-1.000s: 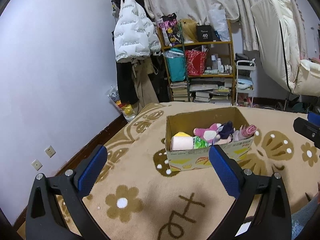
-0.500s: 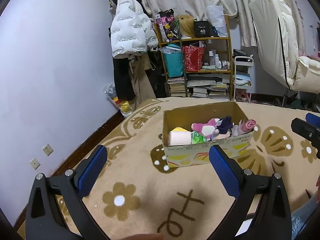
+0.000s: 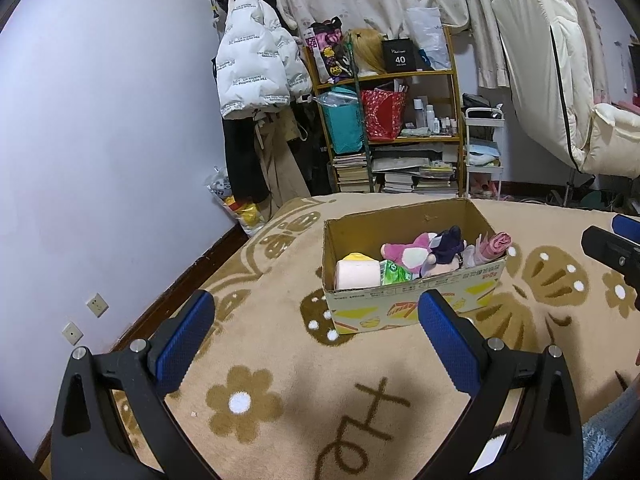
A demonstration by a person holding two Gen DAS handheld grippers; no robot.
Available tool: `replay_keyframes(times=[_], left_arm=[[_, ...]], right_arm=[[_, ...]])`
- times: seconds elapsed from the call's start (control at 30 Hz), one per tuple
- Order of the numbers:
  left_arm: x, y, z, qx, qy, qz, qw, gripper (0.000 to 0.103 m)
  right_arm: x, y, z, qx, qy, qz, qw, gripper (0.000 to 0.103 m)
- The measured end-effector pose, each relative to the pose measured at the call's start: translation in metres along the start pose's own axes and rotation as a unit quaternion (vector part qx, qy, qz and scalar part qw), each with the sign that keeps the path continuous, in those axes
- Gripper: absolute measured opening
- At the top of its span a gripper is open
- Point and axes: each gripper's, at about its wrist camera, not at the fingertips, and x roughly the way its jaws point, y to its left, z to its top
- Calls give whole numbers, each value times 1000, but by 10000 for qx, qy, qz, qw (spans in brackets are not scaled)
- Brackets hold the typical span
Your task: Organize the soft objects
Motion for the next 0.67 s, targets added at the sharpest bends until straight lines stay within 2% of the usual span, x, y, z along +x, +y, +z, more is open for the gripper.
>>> replay_keyframes(times=[0.67], left_arm=[[0, 1, 0, -34, -9, 12, 10000, 101]], right_arm=[[1, -1, -2, -4, 20, 9, 10000, 103]])
